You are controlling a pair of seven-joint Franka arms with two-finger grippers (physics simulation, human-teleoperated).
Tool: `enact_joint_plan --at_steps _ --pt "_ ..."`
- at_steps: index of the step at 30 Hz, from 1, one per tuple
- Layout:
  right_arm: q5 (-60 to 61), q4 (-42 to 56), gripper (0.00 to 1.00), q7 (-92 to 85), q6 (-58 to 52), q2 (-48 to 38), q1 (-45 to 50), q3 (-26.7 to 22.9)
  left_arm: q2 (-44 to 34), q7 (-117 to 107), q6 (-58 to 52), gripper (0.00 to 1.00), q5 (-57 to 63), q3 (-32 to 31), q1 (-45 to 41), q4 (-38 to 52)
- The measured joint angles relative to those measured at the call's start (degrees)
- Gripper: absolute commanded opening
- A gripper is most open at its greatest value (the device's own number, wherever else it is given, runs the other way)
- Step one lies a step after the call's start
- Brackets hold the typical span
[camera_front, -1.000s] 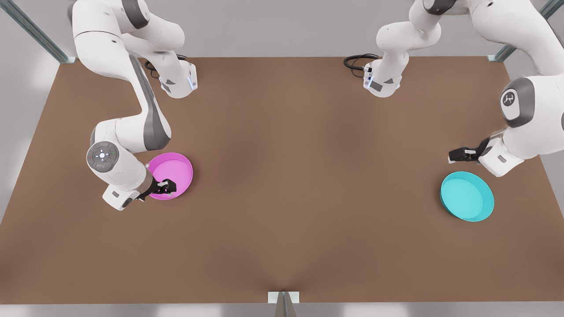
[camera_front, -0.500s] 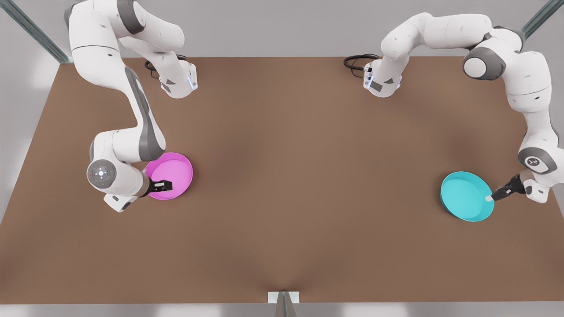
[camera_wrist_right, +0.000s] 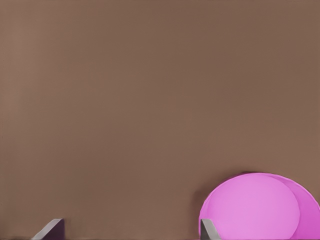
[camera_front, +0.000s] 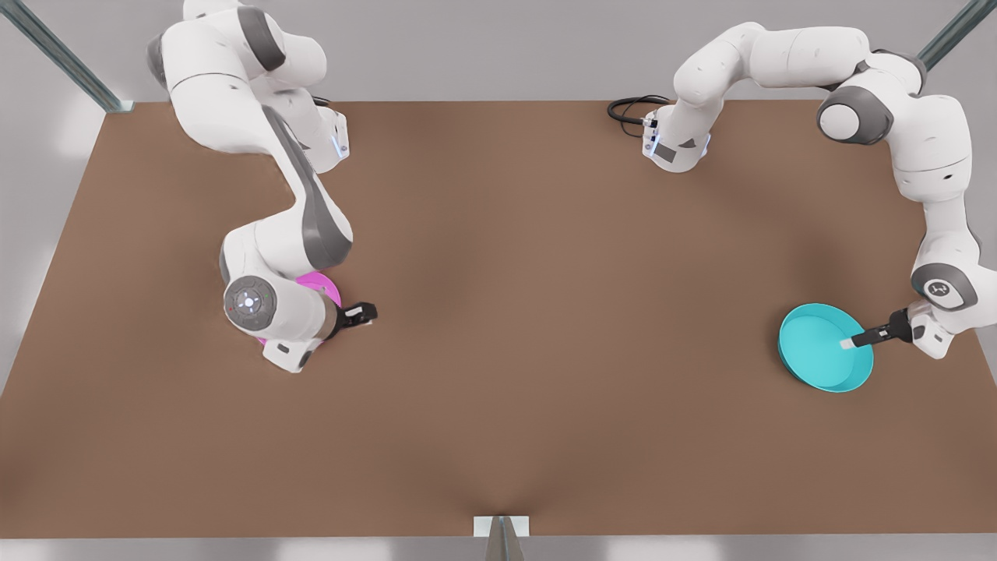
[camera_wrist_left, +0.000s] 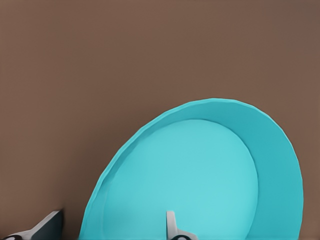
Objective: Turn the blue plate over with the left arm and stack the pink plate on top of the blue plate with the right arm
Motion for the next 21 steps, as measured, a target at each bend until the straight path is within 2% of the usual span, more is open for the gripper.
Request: enact_joint_plan --at_steps 2,3,7,17,21 --pt "-0.12 0.08 1.00 0.08 -0.04 -0.03 1.17 -0.01 0.00 -0.34 0.00 0.64 -0.01 0.00 -0.04 0.00" --pt "-0.12 0.12 1.00 0.08 -0.07 -0.08 1.62 0.04 0.00 -0.35 0.00 0.57 -0.02 -0.05 -0.04 0.00" --pt "-0.07 0.21 1.00 -0.01 -0.17 -0.29 1.80 0.08 0.00 -0.44 0.00 0.56 -0.03 0.00 -0.05 0.00" --pt "0.12 0.13 1.00 -0.80 -0.17 -0.02 1.29 0.08 0.00 -0.44 0.00 0.42 -0.03 -0.07 -0.04 0.00" --pt "-0.01 0.12 1.00 -0.93 -0.08 0.06 1.16 0.07 0.00 -0.44 0.00 0.40 -0.03 0.00 -0.09 0.00"
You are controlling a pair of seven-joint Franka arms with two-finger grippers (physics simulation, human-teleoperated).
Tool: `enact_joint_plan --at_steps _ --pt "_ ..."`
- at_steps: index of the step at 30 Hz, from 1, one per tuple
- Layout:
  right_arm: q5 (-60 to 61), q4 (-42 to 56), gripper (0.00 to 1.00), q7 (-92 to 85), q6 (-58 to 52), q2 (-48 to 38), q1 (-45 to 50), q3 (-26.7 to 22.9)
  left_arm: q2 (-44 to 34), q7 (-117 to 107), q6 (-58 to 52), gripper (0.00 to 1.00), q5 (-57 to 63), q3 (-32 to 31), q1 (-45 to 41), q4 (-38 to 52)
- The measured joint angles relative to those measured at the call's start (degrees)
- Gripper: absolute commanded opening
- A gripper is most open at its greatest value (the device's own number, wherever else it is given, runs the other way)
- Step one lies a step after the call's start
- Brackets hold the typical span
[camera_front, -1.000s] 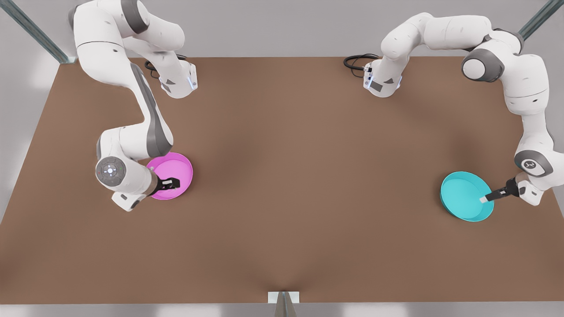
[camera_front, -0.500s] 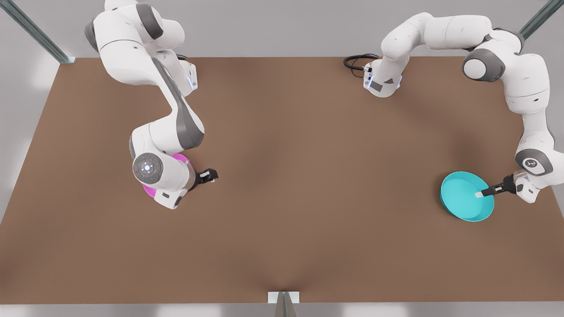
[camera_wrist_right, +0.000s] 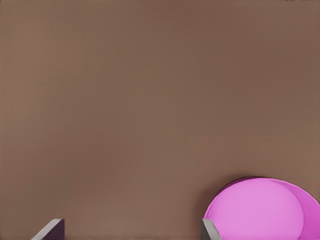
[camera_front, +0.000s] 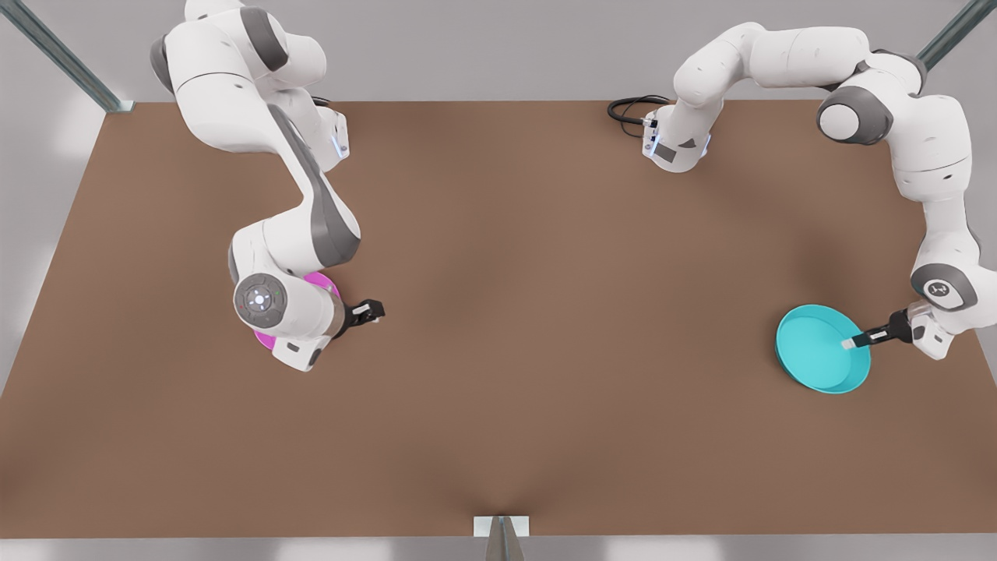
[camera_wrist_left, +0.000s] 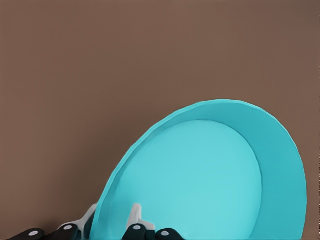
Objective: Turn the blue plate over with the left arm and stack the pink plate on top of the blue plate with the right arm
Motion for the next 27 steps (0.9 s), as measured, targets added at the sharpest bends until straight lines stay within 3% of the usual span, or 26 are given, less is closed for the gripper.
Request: enact_joint_plan --at_steps 3,17,27 --pt "-0.03 0.00 1.00 -0.04 0.00 0.09 -0.06 0.00 0.00 -0.09 0.00 0.33 0.00 0.00 0.04 0.00" --pt "0.49 0.00 1.00 -0.92 0.00 0.53 -1.05 -0.17 0.26 -0.26 -0.62 0.32 -0.22 0.00 0.04 -0.09" --pt "0.84 -0.09 1.00 -0.83 0.00 0.53 -1.76 -0.18 0.17 -0.18 -2.19 0.23 -0.72 0.00 0.04 0.00"
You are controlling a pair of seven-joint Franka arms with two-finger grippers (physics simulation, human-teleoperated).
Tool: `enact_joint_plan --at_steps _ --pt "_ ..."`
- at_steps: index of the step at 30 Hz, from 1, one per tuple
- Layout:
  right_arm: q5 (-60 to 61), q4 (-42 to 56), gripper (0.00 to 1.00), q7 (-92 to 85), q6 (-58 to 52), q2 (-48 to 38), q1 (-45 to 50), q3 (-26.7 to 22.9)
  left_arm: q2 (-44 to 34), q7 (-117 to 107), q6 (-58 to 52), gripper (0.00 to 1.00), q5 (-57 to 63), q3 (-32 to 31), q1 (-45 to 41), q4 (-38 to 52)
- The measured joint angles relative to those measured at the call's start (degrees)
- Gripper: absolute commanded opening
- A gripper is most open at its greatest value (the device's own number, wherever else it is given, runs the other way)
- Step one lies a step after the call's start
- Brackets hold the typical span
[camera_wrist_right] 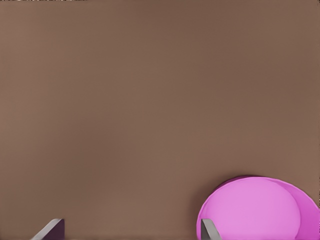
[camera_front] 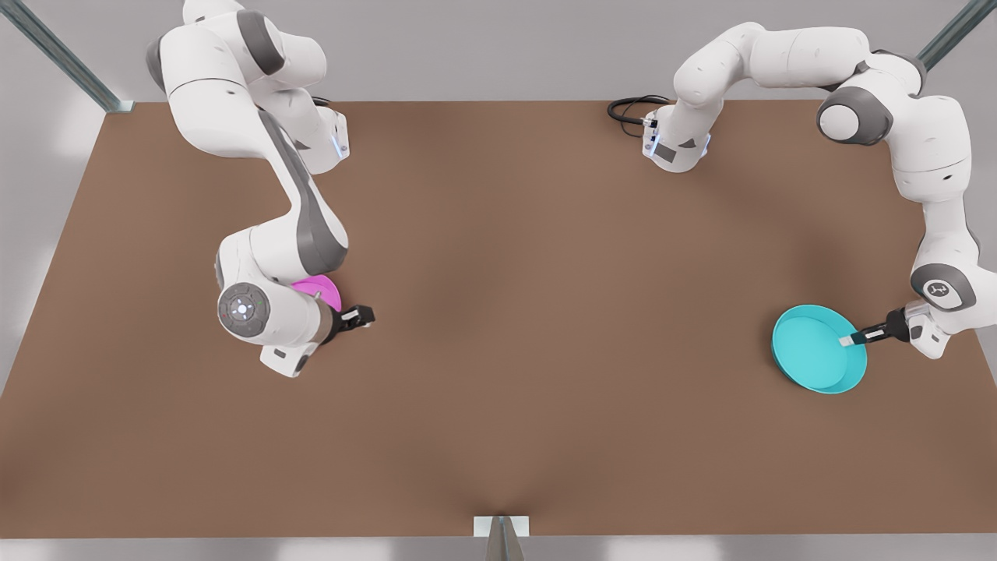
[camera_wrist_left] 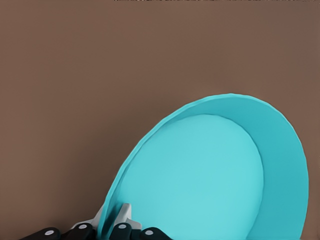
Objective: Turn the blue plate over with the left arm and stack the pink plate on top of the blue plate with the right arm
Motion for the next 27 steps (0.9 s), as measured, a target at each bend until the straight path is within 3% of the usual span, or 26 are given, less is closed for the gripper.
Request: enact_joint_plan --at_steps 16,27 --pt "0.10 -0.09 1.00 0.17 0.00 0.88 -1.22 0.09 -0.35 0.77 -1.52 0.21 -4.18 0.36 0.00 0.26" --pt "0.01 -0.04 1.00 0.36 0.00 0.88 -1.20 0.09 -5.26 1.02 -4.52 0.21 -4.95 -0.23 -3.16 0.54"
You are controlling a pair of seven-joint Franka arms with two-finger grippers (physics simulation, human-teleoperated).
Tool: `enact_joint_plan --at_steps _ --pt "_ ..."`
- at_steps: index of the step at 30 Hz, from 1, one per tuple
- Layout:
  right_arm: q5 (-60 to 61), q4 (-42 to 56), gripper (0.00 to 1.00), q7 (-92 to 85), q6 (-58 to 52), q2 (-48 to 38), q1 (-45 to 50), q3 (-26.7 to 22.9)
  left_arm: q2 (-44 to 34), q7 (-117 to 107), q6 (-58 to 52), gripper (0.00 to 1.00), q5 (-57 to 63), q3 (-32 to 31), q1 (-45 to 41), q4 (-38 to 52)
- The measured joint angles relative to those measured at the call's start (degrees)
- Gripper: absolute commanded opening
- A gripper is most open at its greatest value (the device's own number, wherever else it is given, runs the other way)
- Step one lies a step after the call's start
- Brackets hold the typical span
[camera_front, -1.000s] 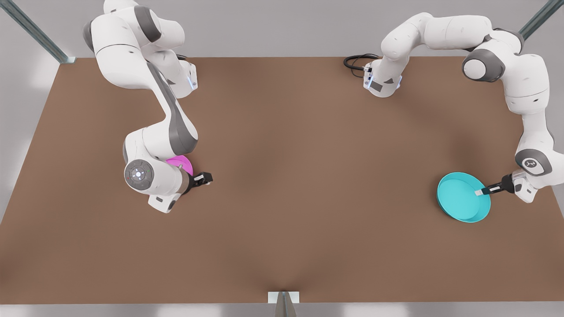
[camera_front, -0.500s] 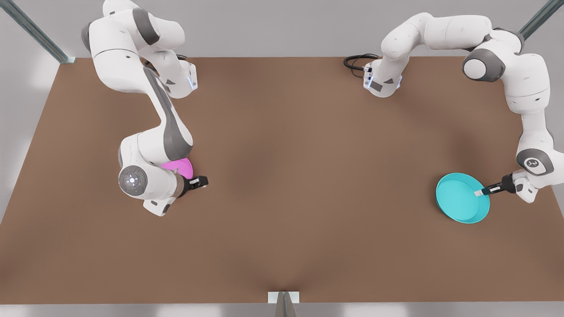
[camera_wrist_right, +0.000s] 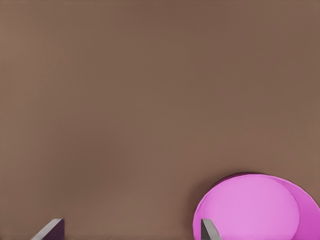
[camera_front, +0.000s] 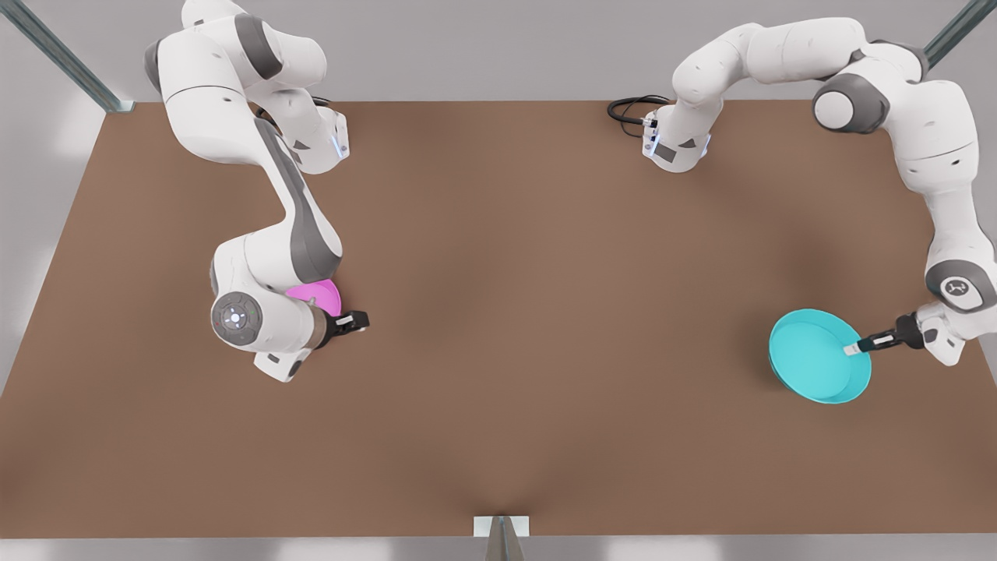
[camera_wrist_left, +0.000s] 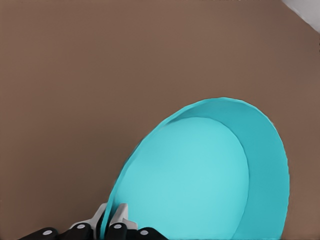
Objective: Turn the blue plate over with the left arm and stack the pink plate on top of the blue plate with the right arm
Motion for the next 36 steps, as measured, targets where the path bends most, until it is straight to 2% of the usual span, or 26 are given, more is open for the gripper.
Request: enact_joint_plan --at_steps 14,15,16,17,21,24,30,36 --pt "-0.04 -0.31 1.00 -0.36 -0.09 0.09 -1.69 -0.09 -0.63 -0.09 -3.39 0.21 -8.19 -2.13 -1.09 1.23" --pt "0.00 -0.31 1.00 -0.36 -0.09 0.09 -1.68 -0.08 -0.63 -0.04 -3.45 0.37 -9.30 -2.13 -1.01 1.23" --pt "-0.08 -0.21 1.00 -3.01 -0.05 0.04 -2.63 -0.01 0.04 0.11 -3.34 0.91 -10.85 -2.12 -0.97 1.23" --pt "-0.09 0.02 1.00 -4.32 -0.09 0.00 -2.93 -0.08 0.81 0.30 -3.09 1.00 -12.87 -2.10 -0.92 1.22" --pt "-0.57 2.76 1.00 -4.38 -0.79 -0.37 -3.11 0.17 2.62 0.57 -0.90 1.00 -13.19 -1.94 -0.39 1.04" --pt "-0.11 1.01 1.00 -5.25 -2.73 -0.08 -5.88 0.09 2.80 0.04 -0.43 1.00 -4.42 -1.93 -0.44 0.77" --pt "-0.26 0.92 1.00 -0.58 -3.95 0.07 -3.45 0.12 3.06 -0.65 -0.14 1.00 10.50 -2.05 -1.05 0.16" --pt "-2.40 0.83 1.00 1.48 -3.38 3.27 -3.56 -0.08 2.89 -0.75 0.89 1.00 10.64 -2.06 -2.64 0.16"
